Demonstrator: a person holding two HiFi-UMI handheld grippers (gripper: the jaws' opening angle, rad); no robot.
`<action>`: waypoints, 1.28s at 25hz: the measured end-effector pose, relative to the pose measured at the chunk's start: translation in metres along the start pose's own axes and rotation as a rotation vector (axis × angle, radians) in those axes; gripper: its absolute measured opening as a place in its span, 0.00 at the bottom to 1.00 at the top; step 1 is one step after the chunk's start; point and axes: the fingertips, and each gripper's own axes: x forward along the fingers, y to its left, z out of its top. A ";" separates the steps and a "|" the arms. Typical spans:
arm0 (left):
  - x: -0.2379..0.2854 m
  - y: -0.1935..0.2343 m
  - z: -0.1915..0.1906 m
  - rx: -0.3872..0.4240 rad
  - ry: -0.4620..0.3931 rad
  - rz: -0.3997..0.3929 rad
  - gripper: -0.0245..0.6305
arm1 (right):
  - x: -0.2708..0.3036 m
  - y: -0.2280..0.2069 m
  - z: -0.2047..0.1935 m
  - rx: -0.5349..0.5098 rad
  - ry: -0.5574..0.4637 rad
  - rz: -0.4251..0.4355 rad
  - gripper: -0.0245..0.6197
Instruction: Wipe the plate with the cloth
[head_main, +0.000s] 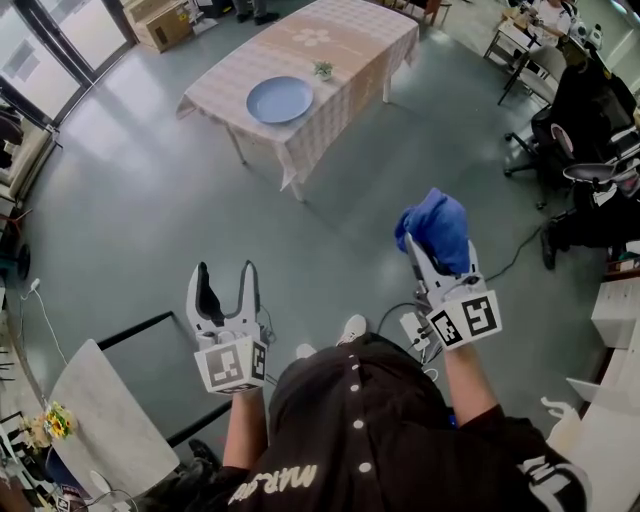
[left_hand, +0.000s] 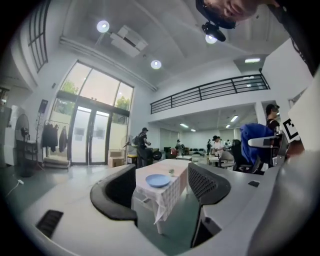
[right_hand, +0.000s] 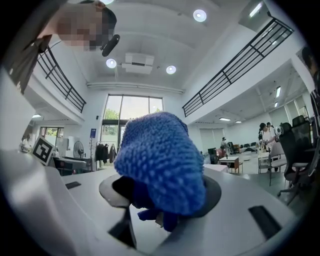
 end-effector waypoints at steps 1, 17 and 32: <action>0.001 -0.002 -0.001 0.002 0.008 0.000 0.53 | 0.000 -0.002 0.000 0.002 0.000 0.002 0.36; 0.013 -0.032 -0.011 -0.010 0.050 0.056 0.53 | 0.009 -0.033 -0.023 0.002 0.048 0.060 0.36; 0.067 -0.011 -0.005 -0.022 0.026 0.028 0.53 | 0.061 -0.046 -0.022 -0.042 0.031 0.047 0.36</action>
